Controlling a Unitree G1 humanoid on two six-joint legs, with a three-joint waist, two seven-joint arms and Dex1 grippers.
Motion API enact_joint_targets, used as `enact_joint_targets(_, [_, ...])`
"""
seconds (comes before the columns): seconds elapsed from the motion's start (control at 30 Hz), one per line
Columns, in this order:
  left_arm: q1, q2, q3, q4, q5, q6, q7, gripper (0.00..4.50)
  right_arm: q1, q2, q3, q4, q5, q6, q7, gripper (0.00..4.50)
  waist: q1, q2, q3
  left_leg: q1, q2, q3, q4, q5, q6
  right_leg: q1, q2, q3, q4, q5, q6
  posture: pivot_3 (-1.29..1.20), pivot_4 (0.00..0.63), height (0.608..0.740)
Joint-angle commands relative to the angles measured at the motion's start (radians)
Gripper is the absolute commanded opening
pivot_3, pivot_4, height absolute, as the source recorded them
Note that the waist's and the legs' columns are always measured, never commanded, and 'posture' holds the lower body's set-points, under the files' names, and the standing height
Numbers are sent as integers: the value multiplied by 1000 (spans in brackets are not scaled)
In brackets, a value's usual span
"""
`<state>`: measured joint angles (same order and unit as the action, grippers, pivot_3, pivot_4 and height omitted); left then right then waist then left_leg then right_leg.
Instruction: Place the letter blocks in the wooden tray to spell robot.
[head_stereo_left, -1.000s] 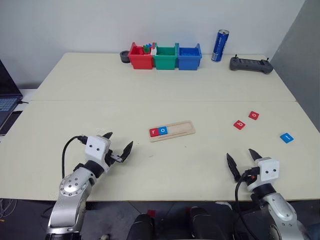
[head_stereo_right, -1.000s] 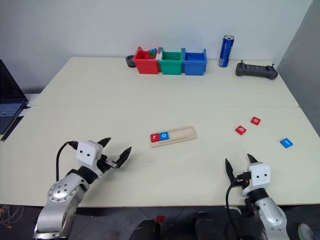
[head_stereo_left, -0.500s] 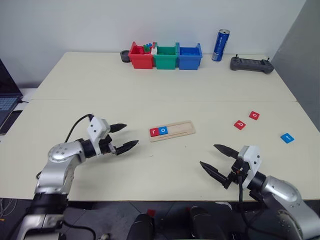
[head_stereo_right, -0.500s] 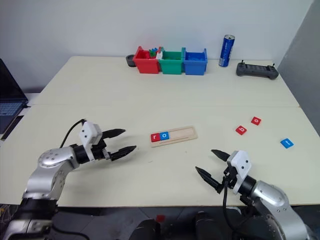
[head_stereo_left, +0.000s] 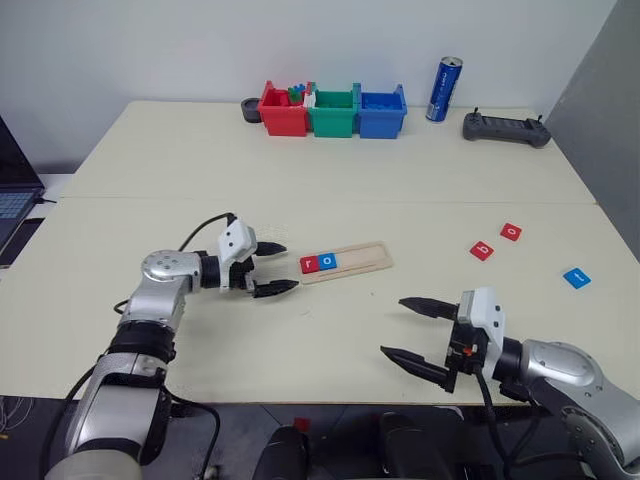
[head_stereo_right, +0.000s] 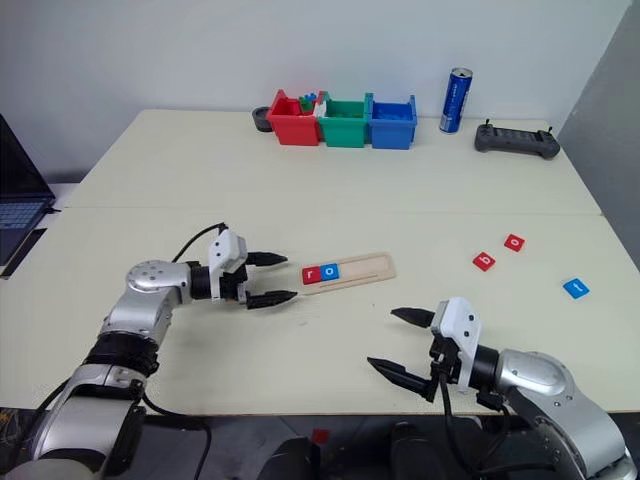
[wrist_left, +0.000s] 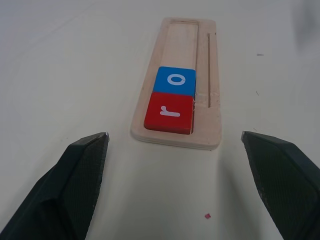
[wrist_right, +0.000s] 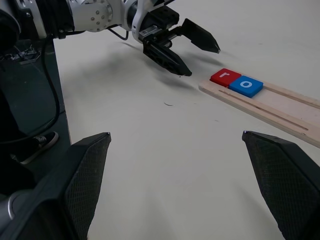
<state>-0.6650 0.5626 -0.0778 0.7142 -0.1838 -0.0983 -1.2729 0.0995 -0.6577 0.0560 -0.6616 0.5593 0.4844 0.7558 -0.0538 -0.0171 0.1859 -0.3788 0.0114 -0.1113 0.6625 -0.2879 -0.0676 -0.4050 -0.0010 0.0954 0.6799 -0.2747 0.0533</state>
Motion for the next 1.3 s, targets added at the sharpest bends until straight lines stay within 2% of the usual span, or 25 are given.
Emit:
enact_joint_targets(0.03, [-59, -26, 2, 43, 29, -74, 33, 4500, 3, -2, 2, -52, 5, -2, -3, 4479, 0, 0, 0, 0, 0, 0, 0, 0, 0, 0, 0, 0, 0, 0, 0, 0, 150, 740])
enact_joint_targets(0.33, [-89, -57, -20, 103, 89, -157, 41, 4500, -3, 3, 5, -82, 26, 34, -18, 4479, -1, 0, 0, 0, 0, -1, 0, 0, 0, 0, 0, 0, 0, 0, 0, 0, 150, 740])
enact_joint_targets(0.77, [-135, -61, -64, 205, 183, -194, 69, 4500, -7, 10, 13, -108, 37, 65, -28, 4479, 0, -1, 0, 0, 0, -1, 0, 0, 0, 0, 0, 0, 0, 0, 0, 0, 150, 740])
enact_joint_targets(1.1, [-161, -78, -91, 250, 205, -186, 28, 4500, -4, 8, 16, -115, 38, 71, -28, 4479, 0, -1, 0, 0, -1, -1, 1, 0, 0, 0, 0, 0, 1, 0, 0, 0, 150, 740])
enact_joint_targets(1.27, [-162, -69, -103, 263, 217, -194, 6, 3382, -1, 5, 9, -118, 45, 75, -27, 4500, 0, -1, -1, 0, -1, -1, 1, 0, 0, 1, 0, -1, 1, 0, 0, 0, 150, 740])
enact_joint_targets(1.3, [-162, -66, -106, 263, 220, -198, -2, 3381, 1, 3, 8, -121, 46, 76, -26, 4500, 0, -2, -1, 0, -1, -1, 1, 0, 0, 1, 0, 0, 1, 0, 0, 0, 150, 740])
